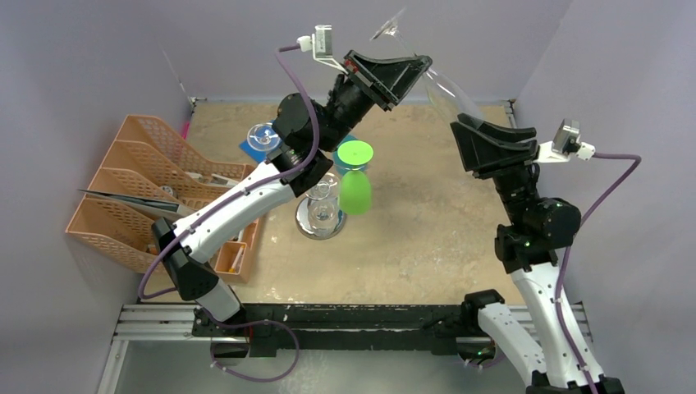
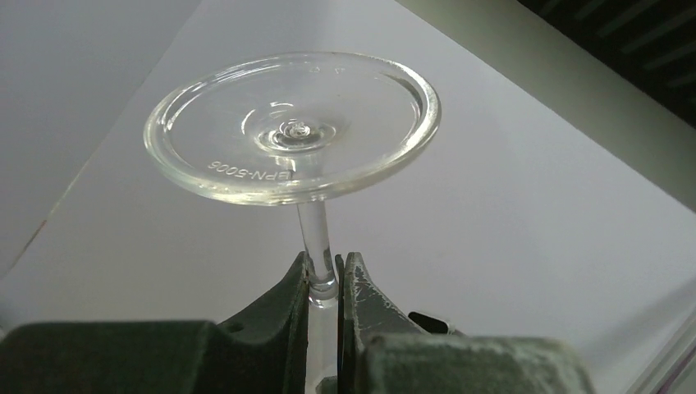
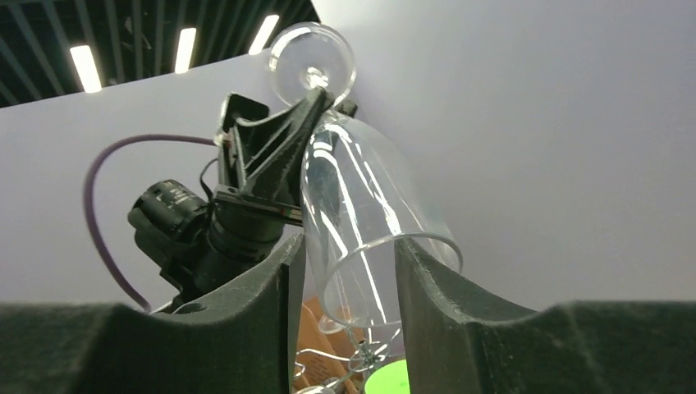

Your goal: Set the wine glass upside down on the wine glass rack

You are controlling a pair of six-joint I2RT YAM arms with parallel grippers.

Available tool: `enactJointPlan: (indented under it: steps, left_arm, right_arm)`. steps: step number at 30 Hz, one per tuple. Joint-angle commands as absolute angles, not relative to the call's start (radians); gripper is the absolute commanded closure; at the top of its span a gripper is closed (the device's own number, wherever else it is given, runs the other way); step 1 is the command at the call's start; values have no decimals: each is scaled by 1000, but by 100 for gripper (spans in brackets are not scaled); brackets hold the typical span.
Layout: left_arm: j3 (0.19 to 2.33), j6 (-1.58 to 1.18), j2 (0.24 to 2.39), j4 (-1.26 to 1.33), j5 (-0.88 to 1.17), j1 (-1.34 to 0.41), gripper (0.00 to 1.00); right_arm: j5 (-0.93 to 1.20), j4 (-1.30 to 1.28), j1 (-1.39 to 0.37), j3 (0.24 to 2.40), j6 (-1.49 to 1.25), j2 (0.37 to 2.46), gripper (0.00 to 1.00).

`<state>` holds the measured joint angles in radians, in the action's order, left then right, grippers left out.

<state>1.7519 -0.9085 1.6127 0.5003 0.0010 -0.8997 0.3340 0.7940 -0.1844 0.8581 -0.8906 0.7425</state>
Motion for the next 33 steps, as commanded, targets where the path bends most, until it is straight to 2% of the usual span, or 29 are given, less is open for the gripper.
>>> enactJointPlan:
  steps: [1,7,10,15,23,33]
  left_arm:
    - [1750,-748,1557,553,69,-905,100]
    - [1748,-633,1510,433,44,-886,100]
    - [1752,-601,1479,345,57,-857,100]
    - [1872,-550,1418,-25,68,-794,100]
    - [2011,-424,1306,-474,172,-778,100]
    - [2019,-300,1154,-799,257,-779,100]
  right_arm:
    - [294,721,-184,834,-848,703,52]
    - [287,707,-184,789,-818,650,31]
    - [279,670,-184,764,-795,617,23]
    - [252,628,-184,720,-791,557,13]
    - [267,620,-185,712,-798,555,9]
    - [313,579,-184,712,-821,589,9]
